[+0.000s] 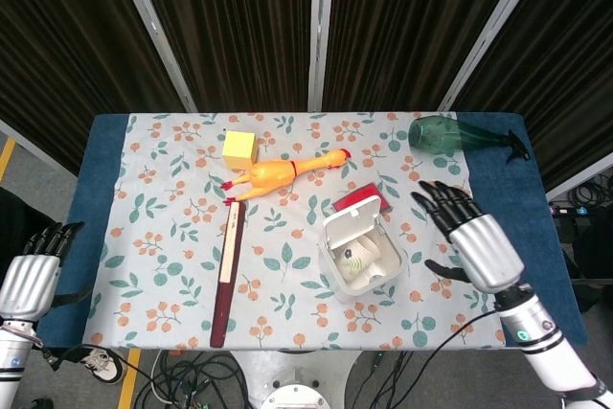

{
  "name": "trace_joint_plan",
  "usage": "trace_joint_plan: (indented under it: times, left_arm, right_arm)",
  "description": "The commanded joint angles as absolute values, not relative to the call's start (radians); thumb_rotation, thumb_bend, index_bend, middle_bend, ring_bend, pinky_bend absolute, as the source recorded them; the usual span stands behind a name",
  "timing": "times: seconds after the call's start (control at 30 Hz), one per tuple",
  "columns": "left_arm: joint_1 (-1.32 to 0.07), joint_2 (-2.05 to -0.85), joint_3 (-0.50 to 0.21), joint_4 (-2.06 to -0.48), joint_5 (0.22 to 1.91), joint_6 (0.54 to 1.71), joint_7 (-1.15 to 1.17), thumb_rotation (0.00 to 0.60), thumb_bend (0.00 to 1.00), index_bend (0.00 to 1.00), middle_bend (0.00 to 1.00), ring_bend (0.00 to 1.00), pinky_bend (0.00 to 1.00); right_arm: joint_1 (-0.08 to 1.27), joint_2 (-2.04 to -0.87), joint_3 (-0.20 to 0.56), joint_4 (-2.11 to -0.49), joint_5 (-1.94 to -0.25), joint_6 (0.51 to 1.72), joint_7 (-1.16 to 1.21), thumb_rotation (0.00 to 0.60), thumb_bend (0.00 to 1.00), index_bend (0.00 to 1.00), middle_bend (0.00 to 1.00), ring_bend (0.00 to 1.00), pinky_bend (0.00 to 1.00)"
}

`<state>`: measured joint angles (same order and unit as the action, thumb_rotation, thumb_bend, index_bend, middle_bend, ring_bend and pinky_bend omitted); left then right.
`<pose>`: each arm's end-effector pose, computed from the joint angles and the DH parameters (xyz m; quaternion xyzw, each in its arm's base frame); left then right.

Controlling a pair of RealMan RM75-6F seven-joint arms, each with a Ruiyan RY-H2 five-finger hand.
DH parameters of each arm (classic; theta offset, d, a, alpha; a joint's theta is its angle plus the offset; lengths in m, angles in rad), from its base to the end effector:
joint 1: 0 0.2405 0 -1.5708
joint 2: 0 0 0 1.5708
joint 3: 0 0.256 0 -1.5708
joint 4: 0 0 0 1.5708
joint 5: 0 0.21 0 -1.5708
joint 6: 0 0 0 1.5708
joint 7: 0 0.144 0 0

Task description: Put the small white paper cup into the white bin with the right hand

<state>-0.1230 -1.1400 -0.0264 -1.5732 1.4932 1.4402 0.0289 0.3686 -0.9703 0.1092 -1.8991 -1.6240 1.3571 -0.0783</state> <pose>-0.3154 0.1884 0.1474 -0.6202 -0.3831 -0.3652 0.5790 -0.1827 -0.2466 0.1652 0.6938 -0.2888 0.4811 0.4514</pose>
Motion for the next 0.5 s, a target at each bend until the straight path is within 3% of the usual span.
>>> trace_joint_plan:
  times: [0.03,0.27,0.5]
  left_arm:
    - [-0.122,-1.142,-0.031,-1.570,1.500,1.452,0.027,0.600,0.10,0.09,0.12,0.09,0.16]
    - [-0.121,-1.151,-0.037,-1.564,1.506,1.468,0.045,0.600,0.10,0.09,0.12,0.09,0.16]
    - [-0.118,-1.146,-0.042,-1.567,1.503,1.478,0.050,0.600,0.10,0.09,0.12,0.09,0.16]
  right_arm:
    - [0.266,-0.983,0.086,-1.771,-1.530,1.449,-0.075,0.600,0.00,0.00,0.00,0.00,0.07]
    - [0.154,-1.034,0.062,-1.572,-1.338,1.445,-0.059,0.600,0.01,0.00,0.00,0.00,0.00]
    - [0.127,-1.076,0.061,-1.495,-1.319,1.431,-0.018,0.600,0.03,0.00,0.00,0.00,0.00]
